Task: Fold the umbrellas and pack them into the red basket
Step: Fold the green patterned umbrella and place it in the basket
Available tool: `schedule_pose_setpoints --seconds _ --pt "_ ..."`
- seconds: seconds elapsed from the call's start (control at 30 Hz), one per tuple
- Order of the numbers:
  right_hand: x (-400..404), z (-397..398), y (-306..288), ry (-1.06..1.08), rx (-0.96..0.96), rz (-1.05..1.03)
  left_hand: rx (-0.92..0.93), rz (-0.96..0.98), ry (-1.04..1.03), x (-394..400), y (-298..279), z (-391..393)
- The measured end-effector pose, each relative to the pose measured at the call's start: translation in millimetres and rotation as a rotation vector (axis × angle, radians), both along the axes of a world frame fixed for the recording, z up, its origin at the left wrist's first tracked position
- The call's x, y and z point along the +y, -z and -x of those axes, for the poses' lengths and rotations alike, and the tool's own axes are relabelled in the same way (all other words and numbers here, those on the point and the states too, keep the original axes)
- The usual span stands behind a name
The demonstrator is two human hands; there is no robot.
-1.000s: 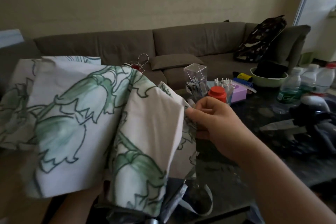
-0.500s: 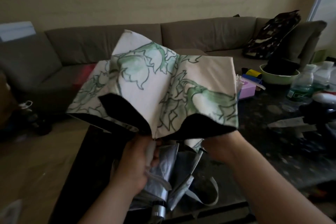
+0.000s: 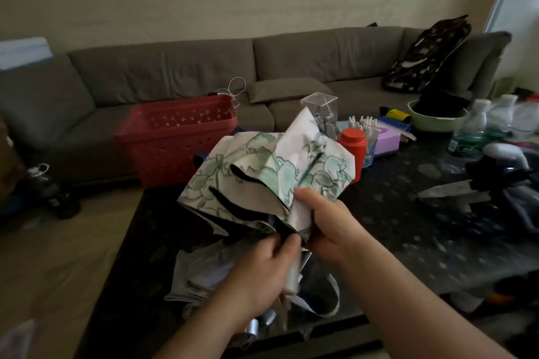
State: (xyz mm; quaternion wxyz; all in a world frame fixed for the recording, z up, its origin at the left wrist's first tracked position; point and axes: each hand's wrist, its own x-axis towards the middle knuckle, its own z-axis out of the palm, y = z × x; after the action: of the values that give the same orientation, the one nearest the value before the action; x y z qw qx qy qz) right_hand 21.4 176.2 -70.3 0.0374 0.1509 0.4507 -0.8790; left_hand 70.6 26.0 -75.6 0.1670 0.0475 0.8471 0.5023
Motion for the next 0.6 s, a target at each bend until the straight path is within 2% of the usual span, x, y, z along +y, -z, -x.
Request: schedule_pose_setpoints --seconds 0.07,0.13,0.17,0.27,0.3,0.37,0.4,0.43,0.53,0.6 --pt "2 -2 -2 0.058 0.025 -0.012 0.069 0.27 0.26 -16 -23 -8" --pt "8 -3 -6 0.113 0.07 -0.051 0.085 0.432 0.51 -42 -59 -19" --pt "12 -2 -7 0.139 0.098 -0.092 0.105 0.426 0.574 -49 -79 -20" --pt "18 -5 -13 0.192 0.186 -0.251 0.189 0.121 0.593 -58 -127 -21" --pt "17 -7 -15 0.197 0.206 -0.297 0.287 -0.002 0.54 -52 -133 -19" --pt "14 -12 -18 0.199 0.235 -0.348 0.467 -0.423 0.333 -39 -140 -21" --pt "12 -14 -19 0.2 0.247 -0.361 0.526 -0.52 0.233 -30 -140 -28" --pt "10 -16 -20 0.201 0.255 -0.365 0.576 -0.507 0.198 -20 -133 -32" --pt "0 -23 -20 0.19 0.273 -0.303 0.722 -0.016 0.172 7 -93 -29" --pt "-6 -26 -17 0.2 0.262 -0.224 0.713 0.173 0.087 11 -69 -8"
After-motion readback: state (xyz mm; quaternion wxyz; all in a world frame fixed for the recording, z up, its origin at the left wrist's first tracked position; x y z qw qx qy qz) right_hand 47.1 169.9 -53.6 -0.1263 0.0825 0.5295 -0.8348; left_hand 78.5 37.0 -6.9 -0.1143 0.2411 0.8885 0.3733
